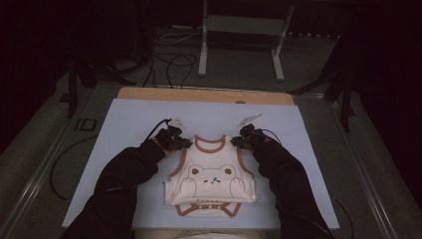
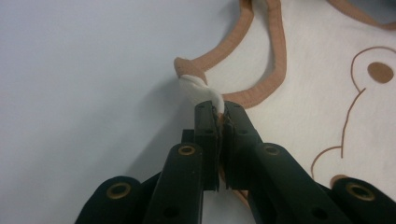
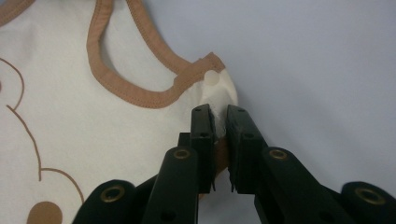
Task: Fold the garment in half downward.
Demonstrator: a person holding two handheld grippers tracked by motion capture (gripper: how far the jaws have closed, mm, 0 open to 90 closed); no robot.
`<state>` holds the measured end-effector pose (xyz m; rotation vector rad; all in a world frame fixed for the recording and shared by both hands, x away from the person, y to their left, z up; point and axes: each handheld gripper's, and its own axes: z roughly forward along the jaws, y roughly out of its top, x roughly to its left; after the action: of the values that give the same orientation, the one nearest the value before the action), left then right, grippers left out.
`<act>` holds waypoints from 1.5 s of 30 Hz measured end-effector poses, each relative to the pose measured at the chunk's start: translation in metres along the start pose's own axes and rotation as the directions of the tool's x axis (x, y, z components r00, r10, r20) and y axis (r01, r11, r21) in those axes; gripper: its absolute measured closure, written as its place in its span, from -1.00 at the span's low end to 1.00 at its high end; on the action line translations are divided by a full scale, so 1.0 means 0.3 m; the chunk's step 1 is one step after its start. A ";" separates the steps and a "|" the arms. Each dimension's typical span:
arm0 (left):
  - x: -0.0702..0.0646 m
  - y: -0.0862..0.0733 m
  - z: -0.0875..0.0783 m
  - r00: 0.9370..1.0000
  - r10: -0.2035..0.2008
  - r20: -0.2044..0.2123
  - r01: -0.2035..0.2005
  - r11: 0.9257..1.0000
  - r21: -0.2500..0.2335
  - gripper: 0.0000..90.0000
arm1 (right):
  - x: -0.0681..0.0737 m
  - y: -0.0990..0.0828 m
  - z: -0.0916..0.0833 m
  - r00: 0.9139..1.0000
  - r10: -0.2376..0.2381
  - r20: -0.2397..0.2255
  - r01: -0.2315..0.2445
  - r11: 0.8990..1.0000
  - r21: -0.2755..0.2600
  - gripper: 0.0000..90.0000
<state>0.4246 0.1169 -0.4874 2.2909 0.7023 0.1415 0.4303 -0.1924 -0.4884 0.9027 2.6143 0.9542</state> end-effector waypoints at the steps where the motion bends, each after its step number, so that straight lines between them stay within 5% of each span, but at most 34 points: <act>1: -0.001 0.007 -0.008 1.000 0.002 0.004 -0.002 1.000 -0.009 0.93 | -0.001 0.005 -0.007 1.000 -0.007 0.005 0.007 1.000 -0.006 0.82; 34: 0.009 0.202 -0.227 0.994 0.068 -0.082 -0.079 0.987 -0.143 0.93 | -0.025 0.192 -0.186 0.995 -0.024 0.102 0.040 0.986 -0.162 0.82; 45: 0.011 0.289 -0.313 0.986 0.091 -0.142 -0.116 0.976 -0.182 0.93 | -0.044 0.291 -0.268 0.988 -0.027 0.152 0.060 0.973 -0.222 0.82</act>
<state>0.4383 0.1254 -0.3605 2.1487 0.6083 0.3966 0.4509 -0.1889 -0.3709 0.8213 2.3355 1.1010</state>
